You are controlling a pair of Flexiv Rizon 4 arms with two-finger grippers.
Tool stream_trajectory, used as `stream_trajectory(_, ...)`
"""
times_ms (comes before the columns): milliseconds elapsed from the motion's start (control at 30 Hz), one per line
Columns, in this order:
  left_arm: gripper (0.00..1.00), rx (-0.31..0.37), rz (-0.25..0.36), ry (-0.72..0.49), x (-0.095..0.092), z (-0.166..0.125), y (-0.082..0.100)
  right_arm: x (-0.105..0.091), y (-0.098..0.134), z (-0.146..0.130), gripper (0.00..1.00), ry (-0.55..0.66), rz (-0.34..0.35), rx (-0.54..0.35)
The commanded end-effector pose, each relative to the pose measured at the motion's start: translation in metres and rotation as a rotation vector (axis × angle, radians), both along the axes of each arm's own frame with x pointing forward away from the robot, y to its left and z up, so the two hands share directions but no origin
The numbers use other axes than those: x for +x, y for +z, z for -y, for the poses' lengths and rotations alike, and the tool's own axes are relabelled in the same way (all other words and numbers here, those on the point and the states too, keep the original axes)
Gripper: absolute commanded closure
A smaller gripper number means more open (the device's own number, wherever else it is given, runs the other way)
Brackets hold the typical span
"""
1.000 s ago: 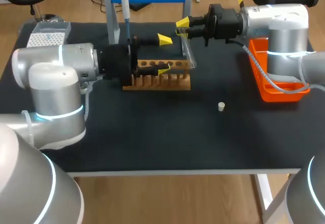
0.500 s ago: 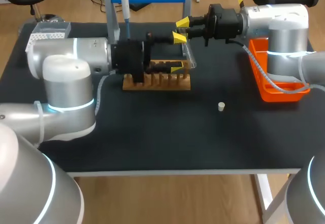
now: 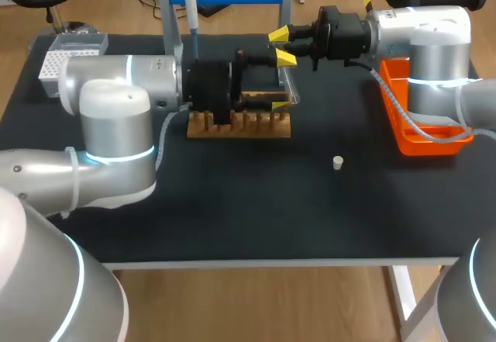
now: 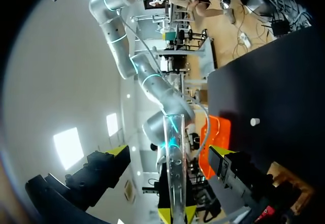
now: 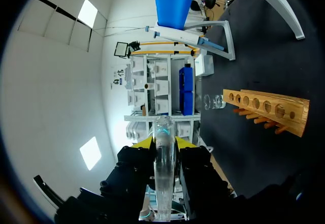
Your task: Invert the test tube, pick up the pipette, mount the tip to pipette, aspirate from beaker and dispense into the tube, eject the tip, return the pipette, and cap with the stopper.
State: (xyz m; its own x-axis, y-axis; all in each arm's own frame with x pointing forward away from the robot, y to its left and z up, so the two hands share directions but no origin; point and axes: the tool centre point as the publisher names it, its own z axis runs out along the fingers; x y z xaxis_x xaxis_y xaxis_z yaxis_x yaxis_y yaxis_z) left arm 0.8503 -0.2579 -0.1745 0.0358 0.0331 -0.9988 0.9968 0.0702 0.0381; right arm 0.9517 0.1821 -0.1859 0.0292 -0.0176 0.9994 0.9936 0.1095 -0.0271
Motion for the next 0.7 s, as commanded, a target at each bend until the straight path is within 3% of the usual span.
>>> stream_trajectory(33, 0.25, 0.001, -0.005, -0.002, 0.0017, 0.0015, -0.0026, 0.0004, 0.0008, 0.0004, 1.00, 0.002, 0.000, -0.004)
stream_trajectory(100, 0.43, 0.002, -0.009, -0.002, 0.0015, 0.0016, -0.0031, 0.0004, 0.0008, 0.0004, 1.00, 0.002, 0.000, -0.004)
stream_trajectory(133, 0.46, 0.003, -0.011, -0.002, 0.0014, 0.0015, -0.0032, 0.0004, 0.0008, 0.0004, 1.00, 0.002, 0.000, -0.004)
stream_trajectory(333, 0.46, 0.005, -0.017, -0.005, 0.0017, 0.0013, -0.0039, 0.0004, 0.0008, 0.0004, 1.00, 0.002, 0.000, -0.004)
stream_trajectory(367, 0.51, 0.006, -0.018, -0.006, 0.0018, 0.0013, -0.0040, 0.0004, 0.0008, 0.0004, 1.00, 0.002, 0.000, -0.004)
stream_trajectory(533, 0.53, 0.010, -0.023, -0.013, 0.0024, 0.0019, -0.0045, 0.0004, 0.0008, 0.0004, 1.00, 0.002, 0.000, -0.004)
stream_trajectory(700, 0.62, 0.015, -0.027, -0.018, 0.0027, 0.0027, -0.0050, 0.0004, 0.0008, 0.0004, 1.00, 0.002, 0.000, -0.004)
